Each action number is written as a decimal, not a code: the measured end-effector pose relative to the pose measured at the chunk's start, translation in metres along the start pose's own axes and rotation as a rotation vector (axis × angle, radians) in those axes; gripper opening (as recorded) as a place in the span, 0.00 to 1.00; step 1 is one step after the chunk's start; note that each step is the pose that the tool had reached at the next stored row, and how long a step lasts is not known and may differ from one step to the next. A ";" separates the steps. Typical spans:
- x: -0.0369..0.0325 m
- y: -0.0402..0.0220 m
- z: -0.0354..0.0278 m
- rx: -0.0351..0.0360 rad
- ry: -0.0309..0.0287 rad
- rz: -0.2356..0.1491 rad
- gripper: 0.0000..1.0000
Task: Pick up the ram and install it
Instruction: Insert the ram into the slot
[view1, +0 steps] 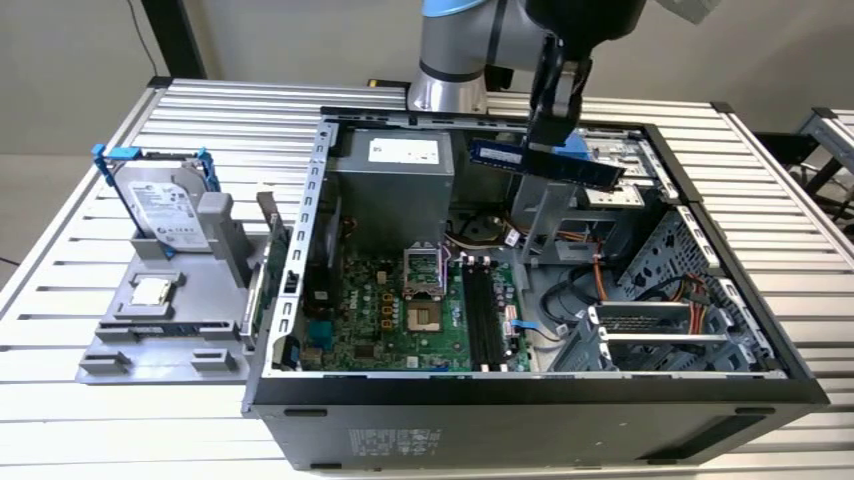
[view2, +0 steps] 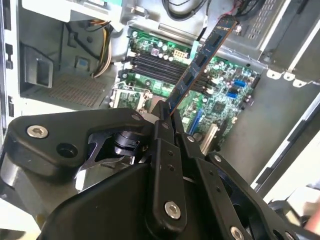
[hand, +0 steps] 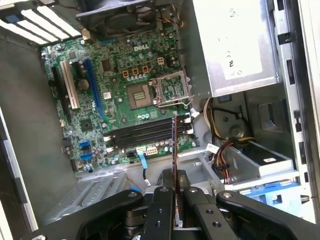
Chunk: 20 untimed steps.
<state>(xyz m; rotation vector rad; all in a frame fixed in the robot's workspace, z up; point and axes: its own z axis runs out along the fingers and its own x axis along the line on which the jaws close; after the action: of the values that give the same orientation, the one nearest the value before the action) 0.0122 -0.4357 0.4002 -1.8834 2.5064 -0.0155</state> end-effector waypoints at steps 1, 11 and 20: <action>0.0000 0.0000 0.0000 0.0000 0.0002 0.017 0.00; 0.0000 0.0000 0.0001 -0.0002 0.0021 0.181 0.00; 0.0000 0.0000 0.0002 -0.0003 0.0037 0.318 0.00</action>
<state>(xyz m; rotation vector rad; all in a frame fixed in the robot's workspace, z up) 0.0122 -0.4356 0.4000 -1.4638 2.7742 -0.0168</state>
